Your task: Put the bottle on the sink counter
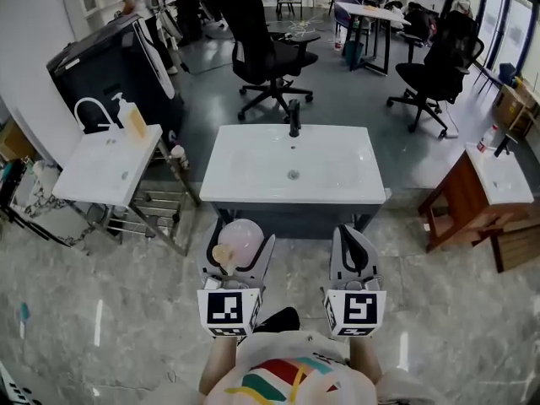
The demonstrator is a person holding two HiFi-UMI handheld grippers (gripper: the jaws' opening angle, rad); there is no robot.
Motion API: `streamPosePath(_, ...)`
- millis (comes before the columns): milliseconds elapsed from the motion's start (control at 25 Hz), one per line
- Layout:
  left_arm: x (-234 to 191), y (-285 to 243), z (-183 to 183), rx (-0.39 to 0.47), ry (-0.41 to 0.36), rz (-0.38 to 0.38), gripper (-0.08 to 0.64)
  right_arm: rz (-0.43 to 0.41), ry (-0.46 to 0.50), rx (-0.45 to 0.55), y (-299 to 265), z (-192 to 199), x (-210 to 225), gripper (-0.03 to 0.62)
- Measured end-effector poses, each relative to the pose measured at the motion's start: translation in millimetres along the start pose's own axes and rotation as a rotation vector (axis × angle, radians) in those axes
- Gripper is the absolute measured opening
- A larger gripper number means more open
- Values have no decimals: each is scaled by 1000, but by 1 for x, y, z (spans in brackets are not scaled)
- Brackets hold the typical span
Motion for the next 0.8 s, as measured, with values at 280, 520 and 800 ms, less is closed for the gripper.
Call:
streamPosePath(280,-2,-10,-9,20,12,-7,399,12,2,30,2,-16,14,12)
streamPosePath(520,-2,-20,-4,25,22,-19,399,-21,29,40,-10,-17,17,12)
streamPosePath(800,-14,-55,9,46,31,6,399,-102,67,80,-48,-14,3,12)
Point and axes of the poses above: the fingertips, and each gripper's own axes: y backward along the fingers, x to its right, z out of its underside, the point moved 3 cm from there along y, backward along the fingers, and after that the axes turned 10 degrees about x, right-handed, at the moved point
